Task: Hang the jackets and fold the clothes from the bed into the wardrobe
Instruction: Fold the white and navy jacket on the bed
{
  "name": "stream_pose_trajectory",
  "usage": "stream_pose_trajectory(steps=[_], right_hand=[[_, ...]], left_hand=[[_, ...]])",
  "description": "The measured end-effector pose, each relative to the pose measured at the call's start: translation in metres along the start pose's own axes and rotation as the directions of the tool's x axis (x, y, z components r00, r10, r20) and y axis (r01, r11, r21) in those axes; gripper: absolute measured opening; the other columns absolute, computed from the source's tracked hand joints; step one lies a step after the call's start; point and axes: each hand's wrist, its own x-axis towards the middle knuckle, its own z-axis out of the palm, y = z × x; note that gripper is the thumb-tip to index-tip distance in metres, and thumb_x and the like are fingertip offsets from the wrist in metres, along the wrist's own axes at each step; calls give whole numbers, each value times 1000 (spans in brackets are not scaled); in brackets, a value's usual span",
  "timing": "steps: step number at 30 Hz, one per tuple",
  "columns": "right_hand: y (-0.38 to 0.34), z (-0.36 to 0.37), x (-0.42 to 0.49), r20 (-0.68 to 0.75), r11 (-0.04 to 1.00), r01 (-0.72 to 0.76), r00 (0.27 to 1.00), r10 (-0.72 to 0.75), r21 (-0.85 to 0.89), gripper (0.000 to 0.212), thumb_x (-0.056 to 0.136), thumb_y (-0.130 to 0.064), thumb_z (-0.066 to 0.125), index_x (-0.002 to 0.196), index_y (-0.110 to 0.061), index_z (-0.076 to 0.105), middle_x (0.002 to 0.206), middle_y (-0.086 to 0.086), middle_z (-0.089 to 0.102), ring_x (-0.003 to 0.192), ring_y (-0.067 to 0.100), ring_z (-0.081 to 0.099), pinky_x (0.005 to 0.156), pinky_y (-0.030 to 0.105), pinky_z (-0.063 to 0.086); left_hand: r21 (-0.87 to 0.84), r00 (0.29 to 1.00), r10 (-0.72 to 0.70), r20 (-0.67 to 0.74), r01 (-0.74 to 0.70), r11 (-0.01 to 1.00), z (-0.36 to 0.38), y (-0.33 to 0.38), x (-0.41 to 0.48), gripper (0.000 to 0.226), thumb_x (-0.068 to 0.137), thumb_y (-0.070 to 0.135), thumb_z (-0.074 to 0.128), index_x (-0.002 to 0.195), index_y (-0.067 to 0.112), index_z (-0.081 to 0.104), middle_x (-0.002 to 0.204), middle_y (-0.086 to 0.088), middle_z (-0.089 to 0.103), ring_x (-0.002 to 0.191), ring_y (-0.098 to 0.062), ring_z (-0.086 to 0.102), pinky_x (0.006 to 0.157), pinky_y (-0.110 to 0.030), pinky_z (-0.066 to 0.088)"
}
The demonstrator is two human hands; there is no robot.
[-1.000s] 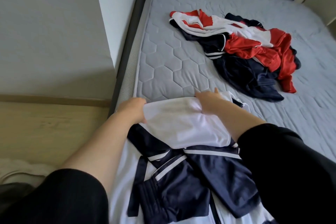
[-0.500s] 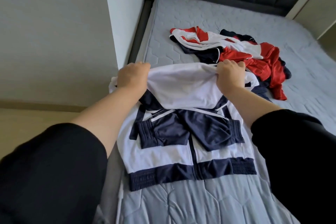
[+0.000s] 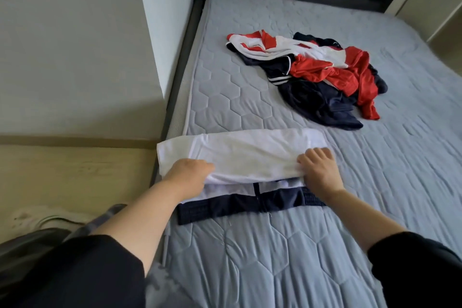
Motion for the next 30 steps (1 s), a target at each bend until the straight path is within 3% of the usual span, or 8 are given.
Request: stream_pose_trajectory(steps=[4, 9, 11, 14, 16, 21, 25, 30], right_hand=[[-3, 6, -30, 143, 984, -167, 974, 175, -68, 39, 40, 18, 68, 73, -2, 60, 70, 12, 52, 59, 32, 53, 59, 44, 46], [4, 0, -33, 82, 963, -266, 960, 269, -48, 36, 42, 19, 67, 70, -3, 58, 70, 12, 51, 61, 32, 51, 60, 39, 40], [4, -1, -32, 116, 967, -247, 960, 253, -63, 36, 44, 17, 68, 71, -5, 58, 70, 11, 51, 63, 31, 51, 61, 39, 40], [-1, 9, -39, 463, 987, -141, 871, 161, -78, 28, 70, 3, 65, 93, -11, 57, 90, 5, 54, 84, 28, 53, 71, 32, 36], [-3, 14, -44, 556, 981, -182, 810, 186, -63, 24, 80, -2, 56, 101, -14, 55, 97, 3, 54, 93, 24, 51, 73, 28, 32], [-7, 10, -59, 392, 970, -243, 890, 233, -23, 40, 44, 14, 74, 77, -6, 61, 75, 10, 55, 67, 33, 56, 60, 38, 47], [-25, 14, -75, 382, 975, -219, 905, 187, 40, 53, 48, -2, 73, 100, -2, 62, 100, 14, 60, 90, 37, 59, 83, 45, 51], [-45, 19, -69, 464, 987, -158, 872, 157, -35, 78, 52, -11, 74, 127, -4, 54, 127, 13, 54, 120, 35, 50, 105, 55, 35]], left_hand=[[21, 992, 17, 126, -20, 1000, 9, 3, -11, 14, 88, 14, 51, 82, 20, 40, 88, -2, 55, 77, -22, 48, 63, -30, 32], [-38, 1000, -8, 9, 8, 999, -2, 6, -12, 15, 82, 12, 50, 77, 17, 38, 81, 2, 46, 75, -25, 49, 60, -29, 29], [-27, 997, -22, 72, 24, 999, -5, 5, -15, 14, 81, 8, 48, 77, 17, 39, 80, 2, 47, 76, -25, 49, 60, -29, 32], [21, 960, 3, 279, -10, 1000, -1, 13, -19, 20, 81, 2, 44, 72, 18, 37, 71, 3, 40, 72, -20, 44, 57, -29, 30], [31, 932, 23, 361, -37, 999, 3, 22, -18, 17, 81, 2, 45, 74, 17, 40, 71, 3, 38, 73, -20, 44, 60, -28, 32], [41, 912, -2, 410, -16, 999, 3, 32, -20, 5, 84, 20, 51, 88, 17, 48, 93, -2, 55, 86, -24, 54, 66, -30, 37], [197, 962, -34, 272, -21, 980, 14, 43, -22, 55, 79, 48, 61, 122, 18, 45, 119, -3, 48, 107, -24, 51, 74, -32, 37], [305, 974, -98, 205, 31, 952, 24, 65, -19, 59, 77, 14, 68, 126, 14, 36, 124, -7, 41, 109, -25, 46, 76, -34, 46]])
